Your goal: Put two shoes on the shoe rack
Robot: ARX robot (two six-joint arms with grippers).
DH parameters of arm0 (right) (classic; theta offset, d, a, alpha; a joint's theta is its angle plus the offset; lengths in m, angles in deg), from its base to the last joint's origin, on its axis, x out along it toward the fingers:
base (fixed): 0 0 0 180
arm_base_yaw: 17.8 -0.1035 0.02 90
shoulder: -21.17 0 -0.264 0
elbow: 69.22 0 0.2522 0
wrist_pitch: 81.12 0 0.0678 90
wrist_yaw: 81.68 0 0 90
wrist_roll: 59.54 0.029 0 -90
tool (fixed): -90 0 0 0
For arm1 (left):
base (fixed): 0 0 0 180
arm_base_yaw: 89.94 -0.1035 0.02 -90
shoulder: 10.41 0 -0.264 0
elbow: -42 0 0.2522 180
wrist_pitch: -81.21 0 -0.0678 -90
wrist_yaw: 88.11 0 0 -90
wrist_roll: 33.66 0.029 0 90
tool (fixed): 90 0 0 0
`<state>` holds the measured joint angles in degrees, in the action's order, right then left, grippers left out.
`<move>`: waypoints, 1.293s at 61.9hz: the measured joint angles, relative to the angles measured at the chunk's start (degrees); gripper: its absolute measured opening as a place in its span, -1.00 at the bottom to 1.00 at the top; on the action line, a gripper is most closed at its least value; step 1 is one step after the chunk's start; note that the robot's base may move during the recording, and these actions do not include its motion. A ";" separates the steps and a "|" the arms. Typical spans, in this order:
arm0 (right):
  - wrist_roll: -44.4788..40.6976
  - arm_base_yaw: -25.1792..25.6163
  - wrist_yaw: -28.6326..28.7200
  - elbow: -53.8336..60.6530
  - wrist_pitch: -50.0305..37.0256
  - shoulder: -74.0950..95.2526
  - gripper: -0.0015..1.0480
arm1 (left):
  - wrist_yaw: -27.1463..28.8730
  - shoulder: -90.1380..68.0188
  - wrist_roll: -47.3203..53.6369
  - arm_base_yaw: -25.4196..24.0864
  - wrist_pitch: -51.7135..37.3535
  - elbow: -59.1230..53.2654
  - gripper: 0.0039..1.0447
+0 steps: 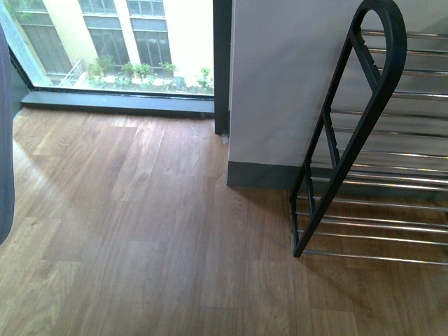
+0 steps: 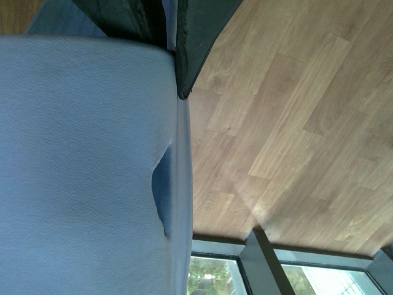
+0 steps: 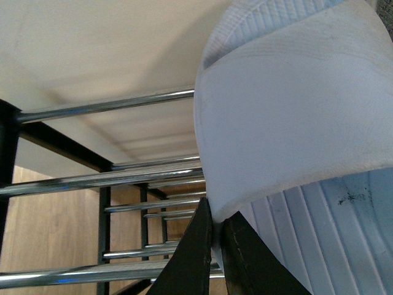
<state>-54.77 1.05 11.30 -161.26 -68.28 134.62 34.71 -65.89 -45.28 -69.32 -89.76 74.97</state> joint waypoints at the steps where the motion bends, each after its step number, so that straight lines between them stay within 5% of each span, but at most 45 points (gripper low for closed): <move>1: -0.02 0.04 -0.13 -0.17 -0.02 0.15 -0.97 | 0.00 0.00 0.00 0.00 0.00 0.00 -0.97; 20: -0.35 0.50 -1.05 -2.27 -0.04 2.05 -0.95 | 0.00 0.00 0.00 0.00 0.00 0.00 -0.97; 61: -0.72 2.27 6.69 11.54 -5.55 -12.46 0.85 | 0.02 0.00 0.00 0.00 0.00 0.00 -0.97; 80: 0.22 3.04 13.73 25.75 -10.21 -29.42 0.82 | 0.00 0.00 0.00 0.00 0.00 0.00 -0.97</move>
<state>-54.55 4.09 25.03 -135.51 -78.49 105.20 34.71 -65.89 -45.28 -69.32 -89.76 74.97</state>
